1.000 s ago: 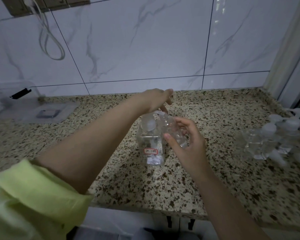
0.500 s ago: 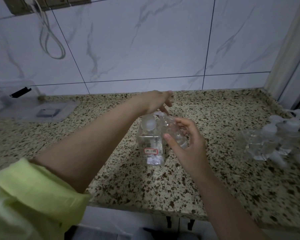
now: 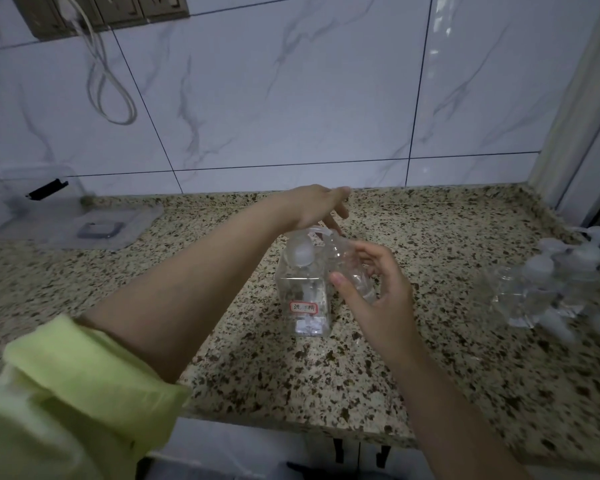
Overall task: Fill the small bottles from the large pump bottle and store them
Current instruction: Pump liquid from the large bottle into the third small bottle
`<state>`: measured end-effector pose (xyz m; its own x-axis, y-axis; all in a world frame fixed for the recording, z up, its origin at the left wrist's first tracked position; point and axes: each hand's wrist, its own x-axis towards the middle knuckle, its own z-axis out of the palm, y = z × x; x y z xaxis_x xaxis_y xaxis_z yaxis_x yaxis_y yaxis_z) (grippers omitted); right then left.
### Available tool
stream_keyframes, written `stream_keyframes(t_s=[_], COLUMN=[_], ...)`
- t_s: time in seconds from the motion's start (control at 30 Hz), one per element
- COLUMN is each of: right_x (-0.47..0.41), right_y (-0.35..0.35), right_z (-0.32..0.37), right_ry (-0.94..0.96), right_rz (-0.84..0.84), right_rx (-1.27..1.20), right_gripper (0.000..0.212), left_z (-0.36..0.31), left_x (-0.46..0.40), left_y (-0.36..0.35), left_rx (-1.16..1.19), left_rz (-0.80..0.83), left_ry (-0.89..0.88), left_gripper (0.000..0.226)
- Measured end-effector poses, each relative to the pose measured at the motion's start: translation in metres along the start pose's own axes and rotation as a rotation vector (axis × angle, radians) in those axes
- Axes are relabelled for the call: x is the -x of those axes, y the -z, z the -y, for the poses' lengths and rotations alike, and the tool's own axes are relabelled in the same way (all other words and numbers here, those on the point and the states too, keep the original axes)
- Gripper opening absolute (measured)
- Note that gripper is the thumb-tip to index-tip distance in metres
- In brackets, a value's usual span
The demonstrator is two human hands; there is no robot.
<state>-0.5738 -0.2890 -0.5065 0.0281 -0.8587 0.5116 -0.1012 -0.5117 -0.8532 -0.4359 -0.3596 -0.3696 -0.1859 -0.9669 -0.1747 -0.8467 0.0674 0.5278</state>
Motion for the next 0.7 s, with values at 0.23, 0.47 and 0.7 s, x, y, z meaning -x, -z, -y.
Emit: stream_keyframes(t_s=[0.23, 0.47, 0.7], right_x=[-0.0007, -0.0008, -0.0009], right_y=[-0.0012, -0.0005, 0.0002], right_z=[0.0000, -0.0004, 0.0022], right_ry=[0.016, 0.018, -0.006], right_rz=[0.000, -0.013, -0.002], right_rx=[0.014, 0.025, 0.005], right_gripper=[0.046, 0.044, 0.042], left_z=[0.0022, 0.0002, -0.0002], left_x=[-0.0013, 0.0012, 0.0015], left_y=[-0.0013, -0.0019, -0.0008], left_rx=[-0.009, -0.018, 0.019], left_rz=[-0.032, -0.022, -0.028], left_ry=[-0.003, -0.025, -0.022], left_gripper=[0.063, 0.063, 0.063])
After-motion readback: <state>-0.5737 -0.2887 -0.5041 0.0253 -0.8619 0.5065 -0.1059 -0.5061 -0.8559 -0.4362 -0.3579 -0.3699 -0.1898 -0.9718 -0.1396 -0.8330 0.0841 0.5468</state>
